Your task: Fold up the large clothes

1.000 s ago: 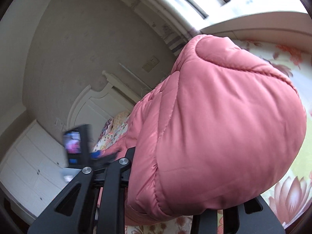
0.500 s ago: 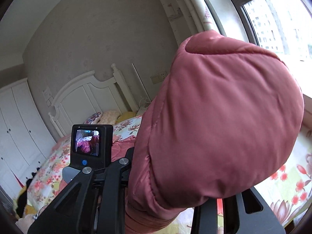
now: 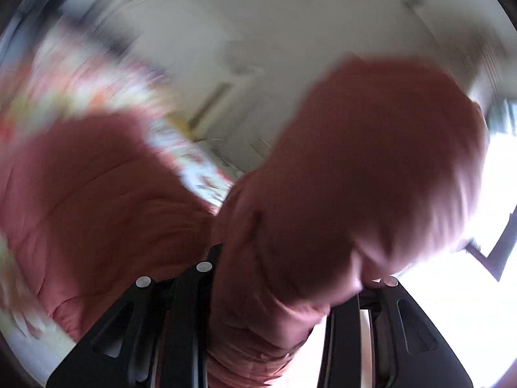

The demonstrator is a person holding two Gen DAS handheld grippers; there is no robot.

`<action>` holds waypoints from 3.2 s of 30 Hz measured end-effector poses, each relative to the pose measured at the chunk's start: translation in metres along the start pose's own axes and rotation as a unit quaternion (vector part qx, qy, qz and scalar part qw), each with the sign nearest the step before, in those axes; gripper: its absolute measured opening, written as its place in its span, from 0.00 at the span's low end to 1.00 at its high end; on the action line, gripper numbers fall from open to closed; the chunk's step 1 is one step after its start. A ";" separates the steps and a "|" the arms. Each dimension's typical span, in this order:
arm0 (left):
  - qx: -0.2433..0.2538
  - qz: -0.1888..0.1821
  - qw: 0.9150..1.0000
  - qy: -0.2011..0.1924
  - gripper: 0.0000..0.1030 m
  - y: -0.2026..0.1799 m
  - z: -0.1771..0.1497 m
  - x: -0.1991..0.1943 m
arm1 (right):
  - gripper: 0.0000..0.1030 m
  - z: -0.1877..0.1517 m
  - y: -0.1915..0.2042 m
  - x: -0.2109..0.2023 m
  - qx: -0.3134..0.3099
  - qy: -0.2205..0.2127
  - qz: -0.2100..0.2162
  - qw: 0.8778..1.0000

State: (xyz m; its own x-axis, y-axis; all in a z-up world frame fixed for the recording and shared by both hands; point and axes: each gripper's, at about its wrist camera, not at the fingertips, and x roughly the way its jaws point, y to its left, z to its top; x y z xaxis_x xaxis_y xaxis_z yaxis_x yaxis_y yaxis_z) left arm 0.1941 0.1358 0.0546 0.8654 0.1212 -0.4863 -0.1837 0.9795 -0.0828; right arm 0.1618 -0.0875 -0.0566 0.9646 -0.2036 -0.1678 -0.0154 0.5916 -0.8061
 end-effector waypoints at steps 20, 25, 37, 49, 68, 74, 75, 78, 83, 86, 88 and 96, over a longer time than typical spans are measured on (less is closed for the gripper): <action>0.156 -0.198 0.944 0.212 0.98 -0.123 -0.015 0.120 | 0.59 -0.056 0.111 0.009 -0.264 -0.069 0.019 0.962; 0.153 -0.171 0.961 0.152 0.98 -0.106 -0.033 0.103 | 0.85 -0.084 0.010 -0.020 -0.064 -0.102 0.228 0.966; 0.130 -0.167 0.969 0.126 0.98 -0.105 -0.035 0.087 | 0.72 -0.046 -0.053 0.077 0.297 0.029 0.361 0.884; 0.145 -0.081 0.981 0.100 0.98 -0.145 0.040 0.050 | 0.81 -0.071 0.002 0.074 0.166 0.045 0.300 0.938; 0.013 -0.106 0.982 0.157 0.98 -0.079 -0.027 0.114 | 0.58 -0.041 -0.129 0.126 0.317 -0.011 0.392 0.864; 0.007 -0.110 0.982 0.155 0.98 -0.074 -0.026 0.114 | 0.55 0.025 -0.129 0.224 0.322 0.032 0.388 0.863; 0.007 -0.109 0.982 0.155 0.98 -0.074 -0.026 0.114 | 0.55 0.037 -0.121 0.235 0.309 0.034 0.381 0.871; 0.005 -0.110 0.982 0.155 0.98 -0.074 -0.026 0.114 | 0.55 0.046 -0.072 0.278 0.276 0.118 0.416 0.858; 0.005 -0.106 0.981 0.162 0.98 -0.074 -0.026 0.117 | 0.57 0.008 -0.008 0.322 0.266 0.216 0.476 0.810; 0.010 -0.099 0.982 0.161 0.98 -0.076 -0.027 0.117 | 0.57 0.005 -0.007 0.322 0.260 0.213 0.470 0.816; 0.006 -0.101 0.982 0.161 0.98 -0.074 -0.027 0.118 | 0.58 0.007 -0.007 0.321 0.255 0.214 0.464 0.821; 0.004 -0.097 0.983 0.153 0.98 -0.071 -0.028 0.116 | 0.62 0.017 -0.014 0.314 0.238 0.222 0.436 0.839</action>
State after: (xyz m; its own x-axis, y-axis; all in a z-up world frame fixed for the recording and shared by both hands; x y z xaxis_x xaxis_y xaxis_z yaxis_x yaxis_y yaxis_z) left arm 0.2941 0.0759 -0.0201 0.7031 -0.1212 -0.7006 -0.0242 0.9807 -0.1940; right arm 0.4693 -0.1467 -0.0882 0.4462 0.2609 -0.8561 -0.4565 0.8891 0.0331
